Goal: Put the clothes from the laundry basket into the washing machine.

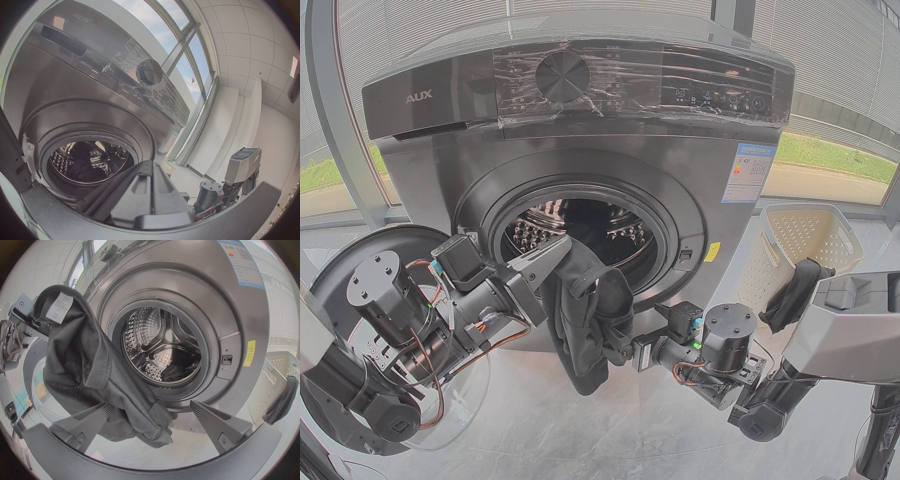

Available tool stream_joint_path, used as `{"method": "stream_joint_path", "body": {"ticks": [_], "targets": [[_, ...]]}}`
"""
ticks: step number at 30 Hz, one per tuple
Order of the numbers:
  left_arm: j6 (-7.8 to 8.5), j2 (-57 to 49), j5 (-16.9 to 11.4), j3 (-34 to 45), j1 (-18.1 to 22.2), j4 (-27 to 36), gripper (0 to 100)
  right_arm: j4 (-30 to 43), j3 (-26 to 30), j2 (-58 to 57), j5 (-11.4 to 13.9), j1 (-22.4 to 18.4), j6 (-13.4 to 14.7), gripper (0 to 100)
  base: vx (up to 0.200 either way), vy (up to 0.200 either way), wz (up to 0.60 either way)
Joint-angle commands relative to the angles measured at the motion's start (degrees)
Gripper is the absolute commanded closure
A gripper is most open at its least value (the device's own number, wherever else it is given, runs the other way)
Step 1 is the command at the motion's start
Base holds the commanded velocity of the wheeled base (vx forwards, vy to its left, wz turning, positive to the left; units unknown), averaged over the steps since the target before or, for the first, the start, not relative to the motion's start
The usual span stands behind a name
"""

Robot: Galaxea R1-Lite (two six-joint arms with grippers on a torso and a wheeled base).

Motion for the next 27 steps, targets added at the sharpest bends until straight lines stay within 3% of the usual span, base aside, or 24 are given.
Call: {"method": "stream_joint_path", "body": {"ticks": [1, 10, 11, 19, 27], "targets": [[0.01, -0.2, 0.1, -0.1, 0.0, 0.0, 100, 0.2, -1.6, 1.1, 0.0, 0.2, -0.1, 0, 0.000, 0.000, 0.00], [-0.08, -0.2, 0.1, 0.0, 0.0, 0.0, 100, -0.3, -5.1, 3.4, 0.1, 0.7, -0.3, 0, 0.000, 0.000, 0.00], [0.01, -0.2, 0.0, 0.0, 0.0, 0.0, 100, -0.3, -5.6, 3.4, 0.3, 0.7, -0.6, 100, 0.000, 0.000, 0.00], [-0.08, 0.2, 0.0, 0.2, 0.1, 0.0, 100, -1.8, -5.3, 2.7, 1.3, 1.5, -0.8, 100, 0.000, 0.000, 0.00], [-0.34, 2.3, -0.6, 0.1, 3.2, 0.0, 100, -1.2, 1.1, -4.5, 0.4, 1.5, -0.7, 100, 0.000, 0.000, 0.00]]}}
